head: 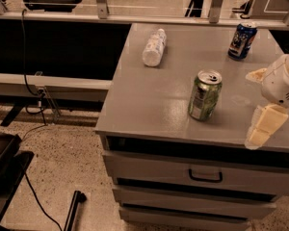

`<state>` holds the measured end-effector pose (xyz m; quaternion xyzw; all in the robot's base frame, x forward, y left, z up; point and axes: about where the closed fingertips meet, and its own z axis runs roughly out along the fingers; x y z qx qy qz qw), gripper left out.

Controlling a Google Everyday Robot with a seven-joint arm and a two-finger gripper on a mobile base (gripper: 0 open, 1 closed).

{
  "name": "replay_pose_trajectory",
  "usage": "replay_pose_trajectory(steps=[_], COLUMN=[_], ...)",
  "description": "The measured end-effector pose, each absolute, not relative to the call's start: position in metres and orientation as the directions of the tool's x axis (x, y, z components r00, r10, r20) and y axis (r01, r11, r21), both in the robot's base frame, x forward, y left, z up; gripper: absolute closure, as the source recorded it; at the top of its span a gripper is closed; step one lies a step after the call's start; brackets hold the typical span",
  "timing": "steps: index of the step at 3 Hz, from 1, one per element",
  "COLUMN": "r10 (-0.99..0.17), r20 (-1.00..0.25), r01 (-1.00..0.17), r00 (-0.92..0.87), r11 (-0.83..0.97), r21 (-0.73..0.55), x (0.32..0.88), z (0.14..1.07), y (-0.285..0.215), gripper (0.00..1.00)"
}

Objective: Pick blue plastic bottle

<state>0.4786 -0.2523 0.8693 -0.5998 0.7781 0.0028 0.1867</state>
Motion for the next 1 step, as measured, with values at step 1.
replay_pose_trajectory(steps=[1], r10=[-0.932], r20=[-0.294], r01=[-0.934], r00=[-0.211], r11=[0.280], r21=[-0.220], x=[0.4786], z=[0.8693], y=[-0.2523], gripper=[0.00])
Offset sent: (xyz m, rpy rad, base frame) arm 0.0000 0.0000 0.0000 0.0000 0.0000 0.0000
